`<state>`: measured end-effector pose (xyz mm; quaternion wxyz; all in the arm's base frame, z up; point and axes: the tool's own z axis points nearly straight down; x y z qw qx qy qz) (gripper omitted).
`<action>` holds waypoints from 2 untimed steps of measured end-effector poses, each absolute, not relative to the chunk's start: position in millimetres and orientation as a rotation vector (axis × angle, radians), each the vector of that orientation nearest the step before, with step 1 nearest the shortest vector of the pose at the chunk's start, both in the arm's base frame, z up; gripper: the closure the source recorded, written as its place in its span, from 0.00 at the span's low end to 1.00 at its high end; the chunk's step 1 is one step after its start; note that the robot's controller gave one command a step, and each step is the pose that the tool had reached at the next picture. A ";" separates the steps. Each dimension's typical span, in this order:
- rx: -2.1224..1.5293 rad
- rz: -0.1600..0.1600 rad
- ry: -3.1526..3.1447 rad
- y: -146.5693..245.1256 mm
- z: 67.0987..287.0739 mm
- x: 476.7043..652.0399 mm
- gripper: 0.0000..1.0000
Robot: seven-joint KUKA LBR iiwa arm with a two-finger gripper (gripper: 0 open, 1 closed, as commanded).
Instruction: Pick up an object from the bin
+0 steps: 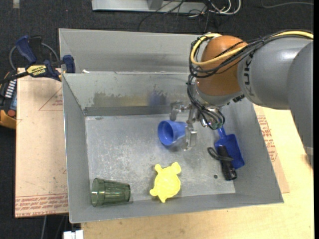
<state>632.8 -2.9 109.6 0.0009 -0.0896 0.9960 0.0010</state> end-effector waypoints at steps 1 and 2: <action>-0.368 0.001 3.114 -3.4 161.1 605.3 0.00; -0.048 0.006 3.138 15.4 117.3 630.7 0.00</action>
Offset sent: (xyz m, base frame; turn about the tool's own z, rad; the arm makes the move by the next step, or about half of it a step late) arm -0.0024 0.0171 0.0084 0.1506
